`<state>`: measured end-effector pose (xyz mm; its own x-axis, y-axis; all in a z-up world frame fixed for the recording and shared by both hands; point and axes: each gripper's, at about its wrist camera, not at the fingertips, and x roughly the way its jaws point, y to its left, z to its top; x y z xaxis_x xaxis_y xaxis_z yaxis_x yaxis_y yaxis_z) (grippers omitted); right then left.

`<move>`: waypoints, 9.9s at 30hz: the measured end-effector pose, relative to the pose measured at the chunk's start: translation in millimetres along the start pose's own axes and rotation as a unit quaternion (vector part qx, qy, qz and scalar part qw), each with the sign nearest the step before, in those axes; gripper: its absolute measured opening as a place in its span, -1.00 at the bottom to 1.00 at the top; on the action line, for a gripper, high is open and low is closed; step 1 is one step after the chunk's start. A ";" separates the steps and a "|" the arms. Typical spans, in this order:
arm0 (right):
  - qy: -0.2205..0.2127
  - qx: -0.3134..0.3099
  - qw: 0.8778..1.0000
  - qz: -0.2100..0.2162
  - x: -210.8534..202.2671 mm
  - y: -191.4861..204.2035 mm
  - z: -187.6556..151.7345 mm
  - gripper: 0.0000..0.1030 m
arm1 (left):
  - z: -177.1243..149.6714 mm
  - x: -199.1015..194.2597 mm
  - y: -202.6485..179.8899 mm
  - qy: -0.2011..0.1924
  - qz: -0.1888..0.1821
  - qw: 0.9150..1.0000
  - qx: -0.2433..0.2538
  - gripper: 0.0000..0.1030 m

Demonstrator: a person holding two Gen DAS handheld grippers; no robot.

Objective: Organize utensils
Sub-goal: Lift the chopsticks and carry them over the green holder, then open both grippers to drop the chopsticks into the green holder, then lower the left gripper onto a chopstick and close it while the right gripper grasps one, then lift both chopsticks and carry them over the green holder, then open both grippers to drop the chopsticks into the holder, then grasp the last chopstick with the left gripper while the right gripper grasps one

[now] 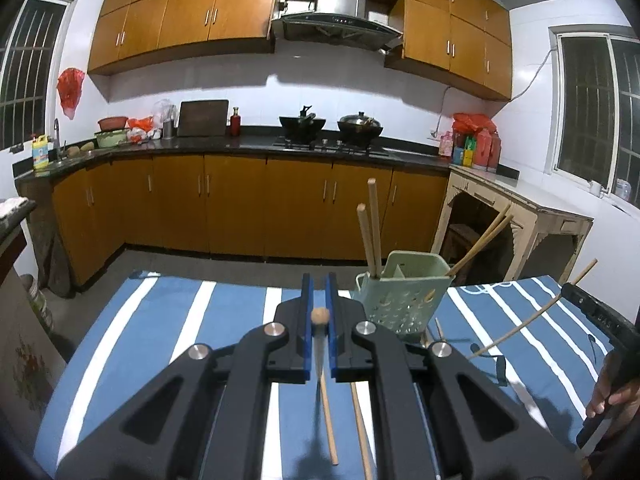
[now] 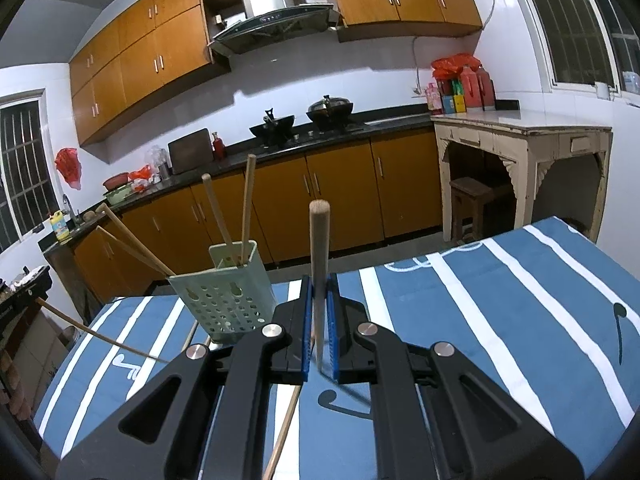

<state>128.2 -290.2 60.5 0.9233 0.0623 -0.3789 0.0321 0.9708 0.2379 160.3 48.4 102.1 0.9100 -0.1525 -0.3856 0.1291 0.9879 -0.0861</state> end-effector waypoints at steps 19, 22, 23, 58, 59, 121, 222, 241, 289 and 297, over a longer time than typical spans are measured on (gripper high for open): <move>-0.053 -0.004 0.992 0.114 -28.6 42.3 69.8 -0.85 | 75.9 -23.0 -50.2 -0.078 -0.067 0.995 0.020 -0.86; -0.075 -0.011 0.990 0.118 -26.1 53.3 84.0 -0.85 | 93.3 -21.1 -59.1 -0.099 -0.068 0.993 0.017 -0.86; -0.082 -0.014 0.990 0.117 -24.1 56.2 88.1 -0.85 | 101.6 -18.7 -63.5 -0.111 -0.065 0.992 0.014 -0.86; -0.016 -0.027 0.997 0.075 74.0 79.3 73.4 -0.85 | 120.3 93.3 -80.2 -0.149 -0.002 0.988 -0.047 -0.86; -0.013 -0.027 0.997 0.074 75.5 79.5 72.8 -0.85 | 116.1 99.0 -80.5 -0.141 -0.001 0.989 -0.046 -0.86; 0.231 -0.018 0.971 -0.052 92.6 7.5 -121.4 -0.85 | -149.5 115.4 -16.6 0.227 0.018 0.974 0.015 -0.34; -0.066 -0.013 0.990 0.122 -29.5 53.3 75.0 -0.85 | 45.2 -12.8 -39.2 -0.021 -0.052 0.998 0.001 -0.85; -0.151 -0.007 0.986 0.070 33.1 83.6 118.7 -0.85 | 110.0 39.6 -78.3 -0.054 -0.046 0.997 0.005 -0.85; 0.097 0.010 0.995 -0.003 48.5 30.3 -52.2 -0.43 | -28.2 25.9 -26.0 0.064 0.015 0.998 -0.009 -0.55; 0.214 -0.012 0.976 0.042 79.9 69.4 -120.5 -0.43 | -94.2 56.0 2.2 0.147 0.044 0.988 -0.036 -0.55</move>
<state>158.1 -190.0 -61.1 0.6775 0.2282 -0.6992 -0.0505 0.9628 0.2653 174.5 39.3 -6.3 0.7619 -0.0785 -0.6429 0.0166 0.9947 -0.1018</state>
